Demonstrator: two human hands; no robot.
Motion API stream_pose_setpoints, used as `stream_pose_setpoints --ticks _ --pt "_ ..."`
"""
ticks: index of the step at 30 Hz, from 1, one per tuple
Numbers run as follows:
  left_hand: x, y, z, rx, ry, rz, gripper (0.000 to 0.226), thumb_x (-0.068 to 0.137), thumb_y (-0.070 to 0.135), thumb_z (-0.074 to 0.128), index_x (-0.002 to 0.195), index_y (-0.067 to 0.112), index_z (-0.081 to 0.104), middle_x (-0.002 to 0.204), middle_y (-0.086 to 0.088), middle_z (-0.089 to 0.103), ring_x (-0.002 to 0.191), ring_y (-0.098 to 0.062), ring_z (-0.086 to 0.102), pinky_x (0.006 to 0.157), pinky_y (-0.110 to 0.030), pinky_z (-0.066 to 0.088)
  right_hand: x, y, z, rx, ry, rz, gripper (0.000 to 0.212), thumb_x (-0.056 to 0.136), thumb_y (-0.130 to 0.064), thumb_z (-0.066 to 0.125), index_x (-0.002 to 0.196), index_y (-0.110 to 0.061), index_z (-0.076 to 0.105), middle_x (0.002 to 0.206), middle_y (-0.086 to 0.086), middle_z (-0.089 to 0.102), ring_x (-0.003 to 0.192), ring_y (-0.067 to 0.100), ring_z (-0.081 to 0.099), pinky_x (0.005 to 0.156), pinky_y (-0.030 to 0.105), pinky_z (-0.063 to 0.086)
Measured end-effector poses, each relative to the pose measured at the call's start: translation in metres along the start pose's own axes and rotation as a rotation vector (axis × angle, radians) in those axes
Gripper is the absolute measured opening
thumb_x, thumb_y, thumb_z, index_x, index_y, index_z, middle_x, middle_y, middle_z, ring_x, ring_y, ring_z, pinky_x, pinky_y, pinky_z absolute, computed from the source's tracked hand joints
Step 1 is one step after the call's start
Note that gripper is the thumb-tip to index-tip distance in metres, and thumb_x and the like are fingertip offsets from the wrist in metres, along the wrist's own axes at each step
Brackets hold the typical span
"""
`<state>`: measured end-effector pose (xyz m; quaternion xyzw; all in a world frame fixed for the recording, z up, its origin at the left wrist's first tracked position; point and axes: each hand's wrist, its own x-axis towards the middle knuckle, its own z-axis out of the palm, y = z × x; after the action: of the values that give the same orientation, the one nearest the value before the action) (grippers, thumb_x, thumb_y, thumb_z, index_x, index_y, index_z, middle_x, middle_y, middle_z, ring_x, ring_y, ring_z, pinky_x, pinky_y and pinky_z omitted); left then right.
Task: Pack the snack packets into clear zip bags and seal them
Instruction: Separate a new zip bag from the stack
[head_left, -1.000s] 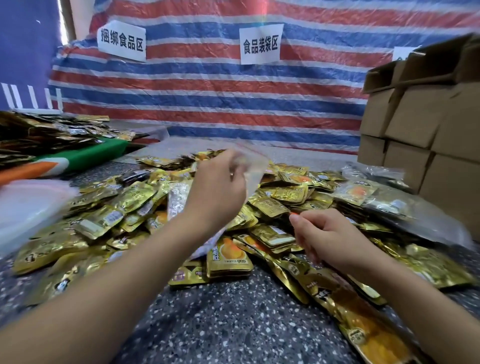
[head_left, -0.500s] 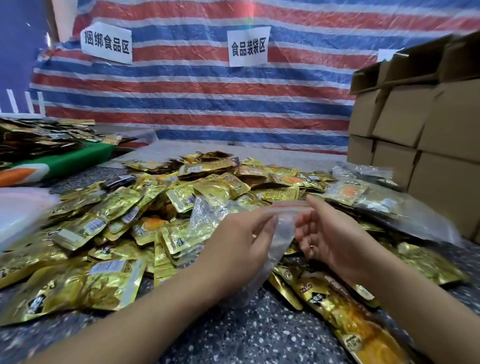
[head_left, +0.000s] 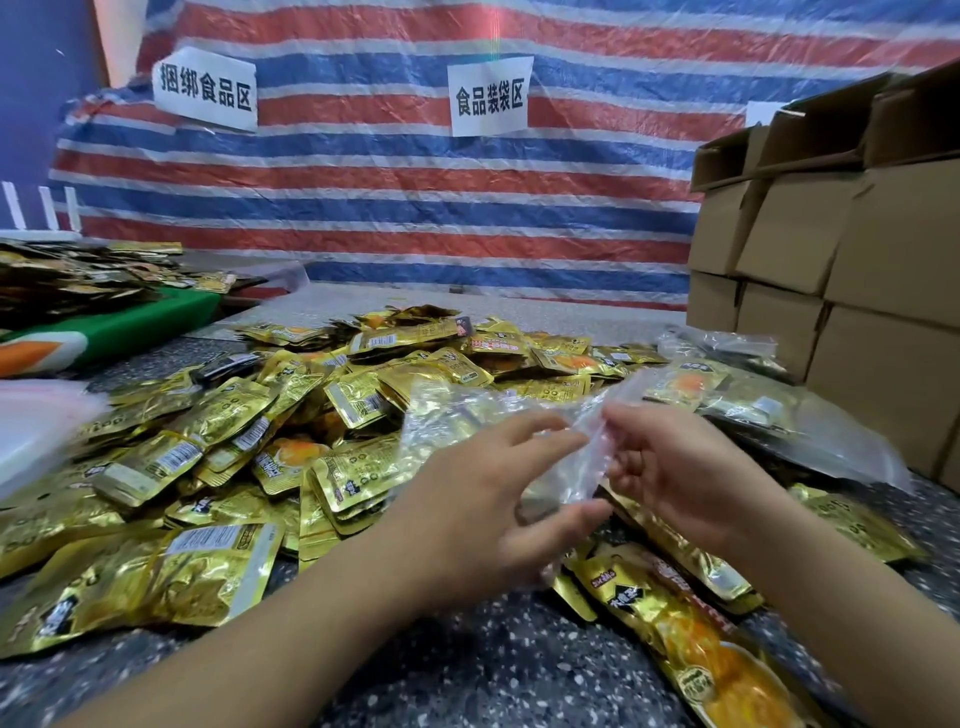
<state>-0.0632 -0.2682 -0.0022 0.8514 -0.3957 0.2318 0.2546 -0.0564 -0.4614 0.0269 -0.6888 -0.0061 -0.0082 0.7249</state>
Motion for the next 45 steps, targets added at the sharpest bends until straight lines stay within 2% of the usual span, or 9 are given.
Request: stream_pose_setpoints --ticks 3,7,10,17,21,26,30,38,45 --pt "0.003 0.002 0.001 -0.107 0.132 -0.05 0.065 0.091 0.065 0.028 0.132 0.023 0.057 0.135 0.007 0.048 0.119 -0.001 0.045 0.092 -0.021 0.043 -0.006 -0.003 0.002 -0.065 0.148 -0.373 0.026 0.101 -0.02 0.052 0.082 -0.008 0.066 0.059 0.0 0.059 0.051 0.011 0.057 0.049 0.023 0.051" --pt "0.007 0.003 0.002 -0.13 0.33 -0.091 0.034 0.096 0.046 0.041 0.098 0.019 0.061 0.096 0.007 0.054 0.085 -0.004 0.05 0.073 -0.019 0.043 -0.011 -0.002 0.007 -0.46 0.164 -0.719 0.02 0.098 -0.024 0.053 0.091 -0.017 0.07 0.072 -0.006 0.067 0.063 0.013 0.064 0.057 0.028 0.057" --pt "0.008 0.002 0.004 -0.161 0.356 -0.113 0.019 0.095 0.035 0.053 0.085 0.02 0.055 0.077 0.01 0.05 0.07 -0.006 0.046 0.06 -0.017 0.036 -0.009 0.007 0.015 -0.554 0.023 -0.596 0.017 0.098 -0.017 0.056 0.09 -0.02 0.071 0.072 -0.006 0.068 0.065 0.007 0.064 0.062 0.024 0.054" --pt "0.006 0.0 0.011 -0.292 0.253 -0.147 0.019 0.092 0.031 0.058 0.08 0.017 0.056 0.069 0.008 0.052 0.065 -0.01 0.048 0.057 -0.023 0.038 -0.008 0.014 0.021 -0.265 -0.075 -0.375 0.016 0.09 -0.026 0.063 0.084 -0.012 0.069 0.067 0.003 0.069 0.062 0.011 0.064 0.06 0.022 0.051" --pt "0.006 0.002 0.007 -0.332 0.272 -0.168 0.017 0.091 0.031 0.059 0.076 0.023 0.056 0.065 0.011 0.052 0.061 -0.005 0.048 0.054 -0.014 0.034 -0.014 0.006 0.019 -0.249 -0.181 -0.366 0.024 0.083 -0.033 0.062 0.084 -0.011 0.071 0.074 0.004 0.071 0.07 0.011 0.066 0.064 0.021 0.052" --pt "0.006 0.003 0.003 -0.344 0.233 -0.121 0.026 0.088 0.038 0.065 0.074 0.017 0.058 0.063 0.009 0.053 0.059 -0.008 0.048 0.052 -0.019 0.036 -0.015 0.003 0.017 -0.353 -0.19 -0.415 0.019 0.093 -0.017 0.064 0.078 -0.017 0.076 0.07 0.003 0.07 0.064 0.006 0.06 0.06 0.019 0.047" --pt "0.006 0.001 -0.002 -0.362 0.195 -0.124 0.035 0.08 0.038 0.076 0.067 0.012 0.057 0.059 0.008 0.051 0.055 -0.005 0.042 0.05 -0.018 0.032 -0.02 0.001 0.018 -0.334 -0.285 -0.392 0.019 0.079 -0.036 0.068 0.079 -0.02 0.078 0.068 -0.001 0.07 0.063 0.004 0.059 0.058 0.016 0.046" --pt "0.006 0.001 -0.005 -0.408 0.091 -0.13 0.037 0.085 0.025 0.075 0.06 0.03 0.049 0.054 0.01 0.051 0.051 -0.003 0.039 0.05 -0.025 0.034 -0.019 0.002 0.016 -0.313 -0.326 -0.356 0.022 0.076 -0.035 0.068 0.07 -0.016 0.076 0.061 0.004 0.066 0.057 0.01 0.058 0.056 0.018 0.046" --pt "0.008 0.003 -0.009 -0.512 0.037 -0.202 0.042 0.092 0.015 0.067 0.063 0.046 0.064 0.051 0.019 0.057 0.046 -0.002 0.045 0.046 -0.021 0.037 -0.014 0.007 0.017 -0.222 -0.275 -0.312 0.025 0.075 -0.032 0.068 0.061 -0.011 0.068 0.055 0.011 0.06 0.049 0.013 0.055 0.051 0.02 0.046"
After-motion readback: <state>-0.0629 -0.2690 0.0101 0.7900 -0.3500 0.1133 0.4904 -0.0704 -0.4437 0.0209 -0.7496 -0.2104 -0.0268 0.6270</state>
